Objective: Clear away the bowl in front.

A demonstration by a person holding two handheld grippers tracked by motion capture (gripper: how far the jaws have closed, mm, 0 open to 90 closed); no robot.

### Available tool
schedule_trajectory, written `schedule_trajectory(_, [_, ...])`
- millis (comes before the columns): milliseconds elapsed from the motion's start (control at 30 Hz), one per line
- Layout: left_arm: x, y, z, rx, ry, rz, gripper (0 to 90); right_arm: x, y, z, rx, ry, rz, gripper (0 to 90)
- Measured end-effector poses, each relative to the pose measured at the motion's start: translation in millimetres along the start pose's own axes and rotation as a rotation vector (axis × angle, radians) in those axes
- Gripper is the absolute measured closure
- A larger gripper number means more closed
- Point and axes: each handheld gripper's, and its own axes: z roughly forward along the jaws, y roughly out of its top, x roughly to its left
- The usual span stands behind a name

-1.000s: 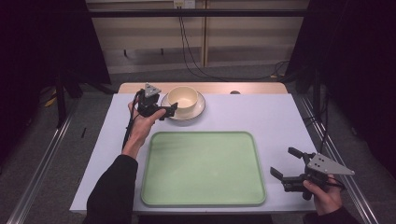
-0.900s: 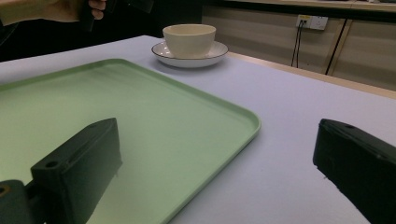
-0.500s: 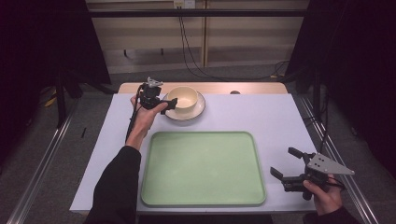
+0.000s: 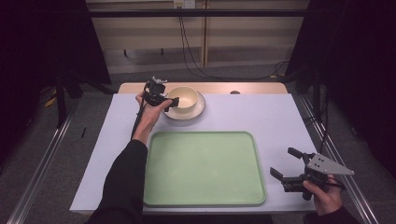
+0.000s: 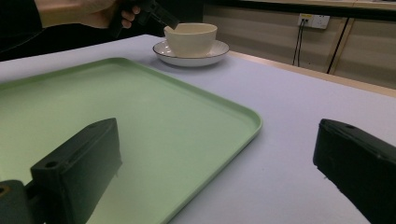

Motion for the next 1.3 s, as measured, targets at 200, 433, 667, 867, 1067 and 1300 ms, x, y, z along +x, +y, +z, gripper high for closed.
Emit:
schedule_trajectory(200, [-1.1,-1.0,7.4,0.014,-0.011,-0.007,11.2,-0.2,0.0,0.0,0.0,0.0,-0.002,0.6])
schedule_trajectory(433, [-0.9,-4.1,19.3,0.057,0.003,-0.025,15.8,-0.8,0.1,-0.3,-0.002,0.001,-0.004,0.5])
schedule_trajectory(667, [-3.5,0.2,23.2,0.105,-0.041,-0.046,21.4,-0.5,-0.1,-0.3,0.002,0.0,-0.003,0.5])
schedule_trajectory(867, [-9.4,1.4,31.1,0.162,-0.048,-0.112,30.6,-0.3,-0.2,-0.6,0.003,0.002,-0.003,0.5])
schedule_trajectory(1067, [-11.5,1.6,32.7,0.217,-0.036,-0.136,48.0,-0.7,-0.1,-0.9,0.002,0.002,-0.005,0.5])
schedule_trajectory(1300, [-7.0,1.2,32.1,0.26,-0.037,-0.172,61.5,-0.7,0.0,-1.2,-0.001,0.006,-0.007,0.5])
